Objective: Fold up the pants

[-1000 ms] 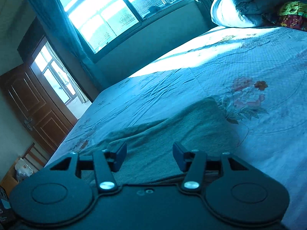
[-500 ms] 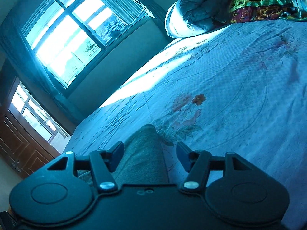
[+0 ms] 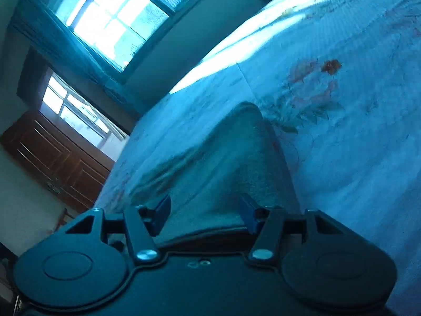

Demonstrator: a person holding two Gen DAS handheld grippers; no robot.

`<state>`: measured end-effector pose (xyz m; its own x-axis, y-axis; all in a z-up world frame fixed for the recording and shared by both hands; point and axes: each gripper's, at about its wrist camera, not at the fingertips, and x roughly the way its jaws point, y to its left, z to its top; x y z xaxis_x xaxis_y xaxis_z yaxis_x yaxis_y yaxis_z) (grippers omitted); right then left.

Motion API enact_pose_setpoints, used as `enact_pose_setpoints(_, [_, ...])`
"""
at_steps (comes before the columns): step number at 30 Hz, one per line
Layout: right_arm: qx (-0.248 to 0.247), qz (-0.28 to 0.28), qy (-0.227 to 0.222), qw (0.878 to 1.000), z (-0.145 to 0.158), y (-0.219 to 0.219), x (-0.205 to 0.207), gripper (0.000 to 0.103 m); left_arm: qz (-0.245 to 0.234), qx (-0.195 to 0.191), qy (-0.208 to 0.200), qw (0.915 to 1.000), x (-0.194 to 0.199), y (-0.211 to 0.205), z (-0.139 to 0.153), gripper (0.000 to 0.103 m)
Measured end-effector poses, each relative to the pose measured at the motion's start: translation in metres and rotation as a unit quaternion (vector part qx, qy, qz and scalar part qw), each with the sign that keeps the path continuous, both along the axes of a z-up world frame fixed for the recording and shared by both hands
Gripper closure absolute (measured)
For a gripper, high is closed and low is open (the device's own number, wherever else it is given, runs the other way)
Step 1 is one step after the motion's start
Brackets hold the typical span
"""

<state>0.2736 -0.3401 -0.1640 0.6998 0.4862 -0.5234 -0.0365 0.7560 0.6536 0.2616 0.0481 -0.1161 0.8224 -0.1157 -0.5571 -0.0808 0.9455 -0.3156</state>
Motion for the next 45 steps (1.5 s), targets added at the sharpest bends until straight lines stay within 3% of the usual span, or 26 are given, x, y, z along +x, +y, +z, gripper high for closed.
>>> enact_pose_setpoints(1, [-0.009,0.0,-0.008,1.0,-0.002,0.0,0.0,0.063,0.011,0.011,-0.003,0.9999,-0.004,0.001,0.002,0.014])
enact_pose_setpoints(3, [-0.01,-0.004,-0.013,1.0,0.012,-0.002,-0.001,0.06,0.014,0.023,-0.004,0.9996,-0.011,0.011,0.006,0.013])
enact_pose_setpoints(6, [-0.033,-0.02,-0.075,0.996,0.039,0.0,0.0,0.056,0.028,0.027,-0.015,0.9991,-0.024,0.032,0.009,0.012])
enact_pose_setpoints(10, [-0.041,-0.02,-0.086,0.995,0.052,0.008,0.047,0.055,0.047,0.028,-0.028,0.9981,-0.03,0.051,0.011,0.012])
enact_pose_setpoints(12, [-0.075,-0.013,-0.065,0.995,0.044,0.017,0.077,0.055,0.069,0.046,-0.033,0.996,-0.028,0.061,0.015,0.012])
enact_pose_setpoints(15, [-0.107,0.0,0.001,0.994,0.017,0.024,0.105,0.055,0.112,0.083,-0.023,0.9899,-0.018,0.081,0.017,0.008])
enact_pose_setpoints(17, [-0.12,0.006,-0.013,0.993,0.026,0.029,0.099,0.054,0.134,0.089,0.0,0.9869,-0.008,0.101,0.014,0.008])
enact_pose_setpoints(20, [-0.125,-0.002,-0.07,0.99,0.042,0.031,0.09,0.051,0.152,0.08,0.004,0.9851,-0.002,0.125,0.011,0.008])
enact_pose_setpoints(22, [-0.153,0.001,-0.057,0.987,0.037,0.036,0.101,0.04,0.157,0.086,0.009,0.9838,0.002,0.134,0.008,0.008])
enact_pose_setpoints(25, [-0.201,0.021,-0.035,0.979,0.022,0.05,0.116,0.038,0.162,0.078,0.008,0.9836,0.002,0.144,0.004,0.008])
enact_pose_setpoints(26, [-0.216,0.023,-0.043,0.975,0.031,0.056,0.109,0.038,0.166,0.081,0.007,0.9828,0.0,0.148,0.004,0.008])
enact_pose_setpoints(28, [-0.196,0.031,-0.076,0.977,0.045,0.059,0.087,0.04,0.171,0.087,0.002,0.9814,-0.006,0.155,0.003,0.008])
enact_pose_setpoints(30, [-0.22,0.052,-0.119,0.967,0.048,0.072,0.06,0.036,0.189,0.09,0.005,0.9779,-0.013,0.164,0.0,0.007])
enact_pose_setpoints(31, [-0.264,0.075,-0.132,0.953,0.04,0.088,0.05,0.028,0.195,0.083,0.013,0.9772,-0.013,0.17,-0.003,0.007])
enact_pose_setpoints(33, [-0.338,0.105,-0.094,0.93,0.009,0.115,0.052,0.023,0.204,0.056,0.029,0.9769,-0.012,0.18,-0.012,0.007])
enact_pose_setpoints(34, [-0.346,0.095,-0.106,0.927,0.008,0.118,0.048,0.023,0.209,0.042,0.032,0.9766,-0.015,0.185,-0.015,0.007])
enact_pose_setpoints(38, [-0.297,0.089,-0.129,0.942,0.035,0.127,0.032,0.029,0.213,0.046,0.024,0.9756,-0.027,0.199,-0.016,0.007])
enact_pose_setpoints(43, [-0.267,0.094,-0.163,0.945,0.048,0.142,0.004,0.027,0.203,-0.029,0.007,0.9788,-0.027,0.234,-0.025,0.008])
enact_pose_setpoints(45, [-0.265,0.092,-0.164,0.946,0.049,0.144,-0.001,0.027,0.19,-0.041,0.005,0.9809,-0.016,0.248,-0.029,0.008])
